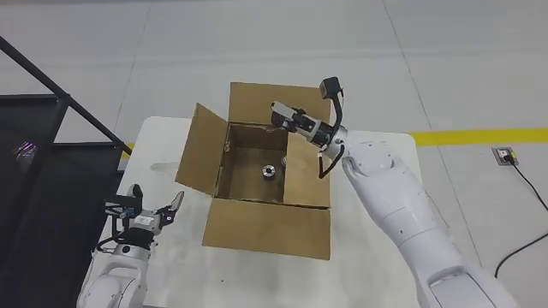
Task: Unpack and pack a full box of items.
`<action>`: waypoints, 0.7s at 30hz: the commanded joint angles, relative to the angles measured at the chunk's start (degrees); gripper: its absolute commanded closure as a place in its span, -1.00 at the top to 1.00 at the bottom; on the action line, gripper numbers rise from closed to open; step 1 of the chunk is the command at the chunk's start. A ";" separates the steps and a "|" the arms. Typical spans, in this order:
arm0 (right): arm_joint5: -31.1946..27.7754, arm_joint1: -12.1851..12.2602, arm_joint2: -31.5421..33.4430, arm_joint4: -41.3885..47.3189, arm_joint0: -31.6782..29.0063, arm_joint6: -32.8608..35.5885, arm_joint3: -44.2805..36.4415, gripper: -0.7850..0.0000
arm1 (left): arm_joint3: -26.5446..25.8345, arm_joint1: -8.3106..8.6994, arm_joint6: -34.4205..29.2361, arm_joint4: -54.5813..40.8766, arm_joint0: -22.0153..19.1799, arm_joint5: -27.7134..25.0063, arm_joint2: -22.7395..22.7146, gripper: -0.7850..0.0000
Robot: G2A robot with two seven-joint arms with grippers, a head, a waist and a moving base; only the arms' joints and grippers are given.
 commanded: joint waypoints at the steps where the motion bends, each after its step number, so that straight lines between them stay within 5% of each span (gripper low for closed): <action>1: -0.01 0.00 0.00 0.01 -0.01 0.01 -0.02 1.00 | 0.64 -0.02 -0.57 -0.15 -0.16 -0.23 -0.08 1.00; 11: 0.63 0.09 -0.28 -1.49 -0.41 -0.24 -0.87 1.00 | -0.59 -0.20 1.09 -1.05 0.95 -1.51 -0.25 1.00; 21: 18.16 0.96 -4.25 -16.39 -0.72 5.31 -7.18 1.00 | -3.86 -0.33 2.16 -0.54 2.89 -2.43 -0.30 1.00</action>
